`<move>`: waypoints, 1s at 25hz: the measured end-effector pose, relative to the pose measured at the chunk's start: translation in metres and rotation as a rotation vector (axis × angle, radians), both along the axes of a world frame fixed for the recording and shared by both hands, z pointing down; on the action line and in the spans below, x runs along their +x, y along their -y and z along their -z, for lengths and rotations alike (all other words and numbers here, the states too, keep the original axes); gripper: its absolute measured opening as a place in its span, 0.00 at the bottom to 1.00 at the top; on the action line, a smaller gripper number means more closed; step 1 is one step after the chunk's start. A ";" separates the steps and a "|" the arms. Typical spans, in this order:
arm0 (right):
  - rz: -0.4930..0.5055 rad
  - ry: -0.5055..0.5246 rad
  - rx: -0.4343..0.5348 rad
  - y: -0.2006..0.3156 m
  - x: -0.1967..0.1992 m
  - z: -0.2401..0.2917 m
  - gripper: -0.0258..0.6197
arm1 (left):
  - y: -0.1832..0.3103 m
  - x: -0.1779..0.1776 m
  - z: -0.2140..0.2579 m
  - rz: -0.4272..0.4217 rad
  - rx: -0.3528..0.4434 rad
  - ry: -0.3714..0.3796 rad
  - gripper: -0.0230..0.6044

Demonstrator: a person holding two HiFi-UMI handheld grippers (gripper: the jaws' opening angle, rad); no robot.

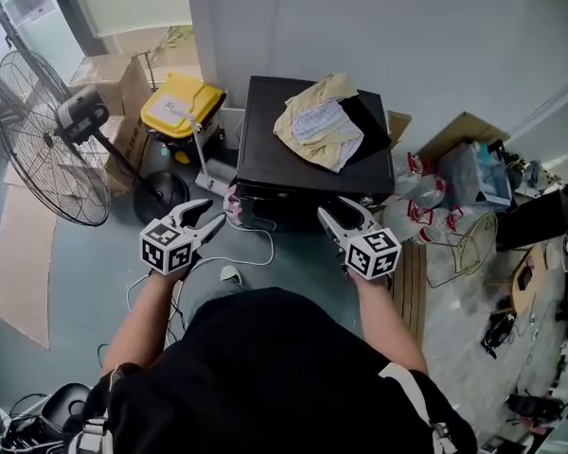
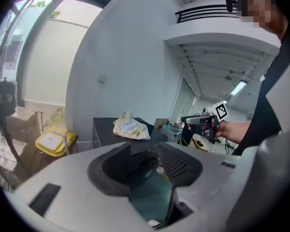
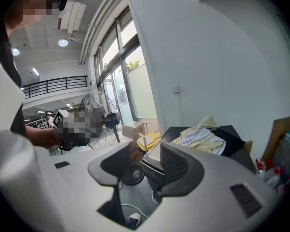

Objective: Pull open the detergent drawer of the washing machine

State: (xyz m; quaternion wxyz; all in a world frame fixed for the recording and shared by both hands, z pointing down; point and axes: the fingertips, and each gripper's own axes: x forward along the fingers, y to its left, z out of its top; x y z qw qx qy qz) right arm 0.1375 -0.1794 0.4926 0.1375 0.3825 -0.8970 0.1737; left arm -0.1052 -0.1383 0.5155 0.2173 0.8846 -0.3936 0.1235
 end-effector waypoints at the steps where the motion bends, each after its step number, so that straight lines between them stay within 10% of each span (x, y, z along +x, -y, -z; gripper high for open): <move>1: -0.004 0.000 -0.001 0.005 -0.002 0.000 0.35 | 0.006 -0.002 0.001 -0.004 0.001 0.000 0.33; 25: -0.055 -0.022 -0.023 0.063 -0.023 -0.026 0.35 | 0.070 -0.028 -0.023 -0.050 -0.041 0.006 0.33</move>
